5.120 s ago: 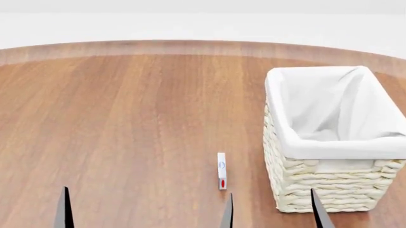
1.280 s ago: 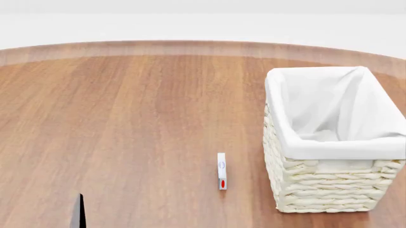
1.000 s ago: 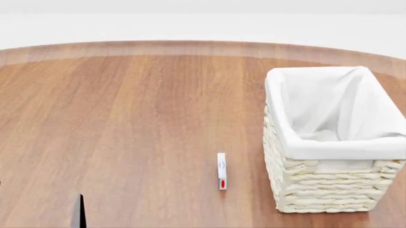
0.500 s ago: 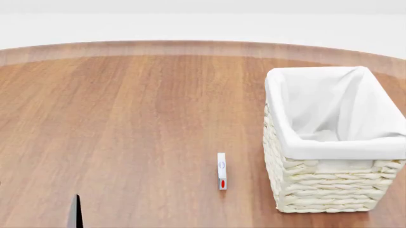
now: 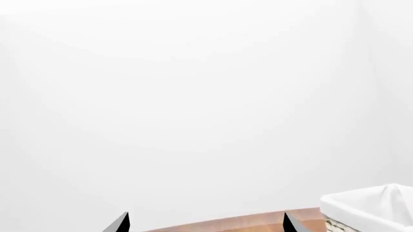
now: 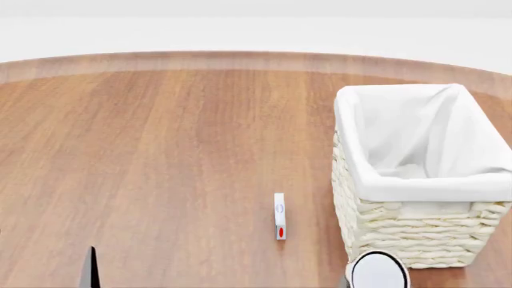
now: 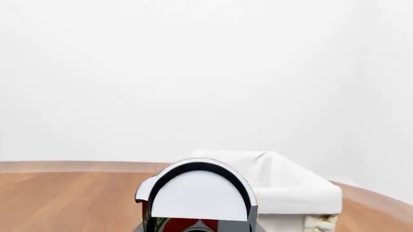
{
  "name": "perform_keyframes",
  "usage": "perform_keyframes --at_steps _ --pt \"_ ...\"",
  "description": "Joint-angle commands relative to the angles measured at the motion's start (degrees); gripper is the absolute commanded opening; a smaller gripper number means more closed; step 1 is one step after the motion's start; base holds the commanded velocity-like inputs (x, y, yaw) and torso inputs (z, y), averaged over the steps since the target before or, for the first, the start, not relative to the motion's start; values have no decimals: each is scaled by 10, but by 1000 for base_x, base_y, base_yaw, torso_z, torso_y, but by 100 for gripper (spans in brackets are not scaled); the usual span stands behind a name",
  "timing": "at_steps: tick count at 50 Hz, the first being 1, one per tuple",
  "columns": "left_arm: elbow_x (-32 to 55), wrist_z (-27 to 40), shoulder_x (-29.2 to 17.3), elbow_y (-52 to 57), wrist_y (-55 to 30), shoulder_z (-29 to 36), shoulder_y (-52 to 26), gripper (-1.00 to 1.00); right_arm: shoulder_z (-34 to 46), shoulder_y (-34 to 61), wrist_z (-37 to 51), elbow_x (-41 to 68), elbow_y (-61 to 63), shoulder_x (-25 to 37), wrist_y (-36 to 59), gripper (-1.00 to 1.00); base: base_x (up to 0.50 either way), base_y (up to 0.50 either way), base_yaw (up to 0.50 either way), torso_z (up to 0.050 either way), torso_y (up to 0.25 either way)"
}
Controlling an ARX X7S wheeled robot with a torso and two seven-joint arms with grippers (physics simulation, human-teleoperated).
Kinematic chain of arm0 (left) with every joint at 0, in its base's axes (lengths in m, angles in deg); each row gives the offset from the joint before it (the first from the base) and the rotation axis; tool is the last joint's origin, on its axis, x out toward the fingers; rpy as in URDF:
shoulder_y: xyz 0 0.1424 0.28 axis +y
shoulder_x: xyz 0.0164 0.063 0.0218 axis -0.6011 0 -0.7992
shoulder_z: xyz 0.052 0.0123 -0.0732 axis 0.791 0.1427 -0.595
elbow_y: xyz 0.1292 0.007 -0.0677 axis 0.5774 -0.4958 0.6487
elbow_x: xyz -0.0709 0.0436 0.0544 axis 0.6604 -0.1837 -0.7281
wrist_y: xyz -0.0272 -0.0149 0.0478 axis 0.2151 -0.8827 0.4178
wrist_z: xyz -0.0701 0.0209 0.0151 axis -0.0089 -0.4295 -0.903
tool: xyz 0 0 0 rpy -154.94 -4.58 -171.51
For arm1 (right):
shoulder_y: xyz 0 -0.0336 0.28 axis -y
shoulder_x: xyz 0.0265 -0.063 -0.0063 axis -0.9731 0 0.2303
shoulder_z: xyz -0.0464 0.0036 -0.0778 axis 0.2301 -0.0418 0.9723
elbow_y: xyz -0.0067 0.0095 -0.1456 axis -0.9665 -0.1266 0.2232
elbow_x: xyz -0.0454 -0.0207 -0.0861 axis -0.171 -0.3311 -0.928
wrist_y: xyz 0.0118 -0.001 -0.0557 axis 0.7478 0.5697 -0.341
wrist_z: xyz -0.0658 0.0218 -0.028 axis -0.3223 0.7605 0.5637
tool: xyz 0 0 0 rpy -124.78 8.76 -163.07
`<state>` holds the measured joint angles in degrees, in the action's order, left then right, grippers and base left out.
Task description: Pick up the tomato sauce, and put it in the basket.
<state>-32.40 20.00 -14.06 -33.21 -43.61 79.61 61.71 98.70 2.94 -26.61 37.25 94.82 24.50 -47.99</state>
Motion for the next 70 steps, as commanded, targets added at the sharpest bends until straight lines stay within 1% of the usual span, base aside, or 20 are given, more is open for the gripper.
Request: perform_keyframes --at_steps 1,10,22,34,41,51,52,57,58,61,65,67,68,70 --pt "1 5 -2 -3 4 -2 2 100 -9 56 3 -26 70 10 57 -100 0 0 0 0 0" --pt "2 5 -3 -2 2 0 0 100 2 103 -5 -40 107 13 92 -100 0 0 0 0 0" --pt "3 8 -5 -5 6 -1 3 100 1 173 -12 -48 101 10 117 -100 0 0 0 0 0" --pt "-1 14 -7 2 -2 0 6 100 -22 307 -23 -59 59 17 161 -100 0 0 0 0 0" --pt "-2 13 -10 2 1 2 9 100 -30 372 -31 -58 -24 15 150 -100 0 0 0 0 0" --pt "-6 18 -13 3 6 1 17 100 -11 476 -54 -65 -159 2 134 -100 0 0 0 0 0" --pt "-5 19 -13 2 8 0 18 100 -14 484 -61 -52 -169 -1 135 -100 0 0 0 0 0" --pt "-6 21 -15 8 3 -1 20 100 -9 540 -82 -39 -281 -18 112 -100 0 0 0 0 0" --pt "-6 21 -14 9 1 0 18 100 -17 561 -104 -12 -335 -30 97 -100 0 0 0 0 0" --pt "-7 20 -14 12 0 2 19 100 -9 607 -115 -18 -436 -43 65 -100 0 0 0 0 0" --pt "-8 21 -15 10 2 3 19 100 -3 641 -126 -21 -506 -54 44 -100 0 0 0 0 0" --pt "-7 20 -15 9 2 5 20 100 -4 669 -139 -13 -564 -64 33 -100 0 0 0 0 0" --pt "-7 20 -15 9 2 5 20 100 -2 673 -138 -15 -570 -65 30 -100 0 0 0 0 0" --pt "-7 20 -15 9 2 6 19 100 -13 705 -166 11 -645 -80 17 -100 0 0 0 0 0"
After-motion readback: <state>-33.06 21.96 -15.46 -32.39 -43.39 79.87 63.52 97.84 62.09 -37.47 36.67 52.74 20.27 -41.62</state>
